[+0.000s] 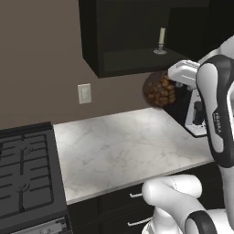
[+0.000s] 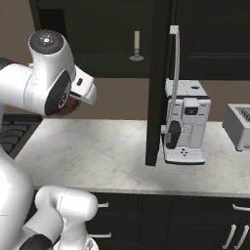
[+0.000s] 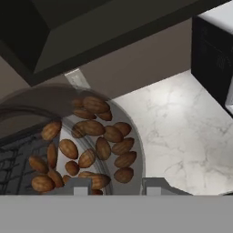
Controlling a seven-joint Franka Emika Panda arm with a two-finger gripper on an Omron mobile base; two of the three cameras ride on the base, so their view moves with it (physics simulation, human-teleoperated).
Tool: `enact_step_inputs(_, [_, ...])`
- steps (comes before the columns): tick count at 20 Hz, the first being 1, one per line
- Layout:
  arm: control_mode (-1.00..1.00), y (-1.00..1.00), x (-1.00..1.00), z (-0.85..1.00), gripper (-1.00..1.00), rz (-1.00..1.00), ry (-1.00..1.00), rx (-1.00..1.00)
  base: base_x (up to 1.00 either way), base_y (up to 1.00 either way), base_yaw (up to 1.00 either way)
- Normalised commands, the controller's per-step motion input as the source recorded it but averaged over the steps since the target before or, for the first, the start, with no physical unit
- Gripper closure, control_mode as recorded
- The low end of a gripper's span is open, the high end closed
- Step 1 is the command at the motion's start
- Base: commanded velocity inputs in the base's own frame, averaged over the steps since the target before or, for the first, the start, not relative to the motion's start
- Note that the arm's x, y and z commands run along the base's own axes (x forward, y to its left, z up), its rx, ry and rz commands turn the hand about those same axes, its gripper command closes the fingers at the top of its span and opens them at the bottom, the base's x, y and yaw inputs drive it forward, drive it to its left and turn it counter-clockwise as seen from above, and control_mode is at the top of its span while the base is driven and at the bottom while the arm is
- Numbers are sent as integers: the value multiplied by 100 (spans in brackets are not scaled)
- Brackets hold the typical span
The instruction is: Pick the jar and candle from the dining table and place them in the open cabinet. Close the cabinet after placing the objects.
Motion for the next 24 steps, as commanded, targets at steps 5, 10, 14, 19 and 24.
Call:
enact_step_inputs(5, [-100,16,40,28,100,-6,-4,0,0,0,0])
enact_step_inputs(10, [-100,9,13,54,100,-4,-1,0,0,0,0])
enact_step_inputs(14, [-100,0,3,52,100,-3,0,0,0,0,0])
enact_step_inputs(19, [-100,0,43,8,100,-6,2,-2,0,0,0])
enact_step_inputs(24, [-100,0,52,0,100,-7,4,-3,0,0,0])
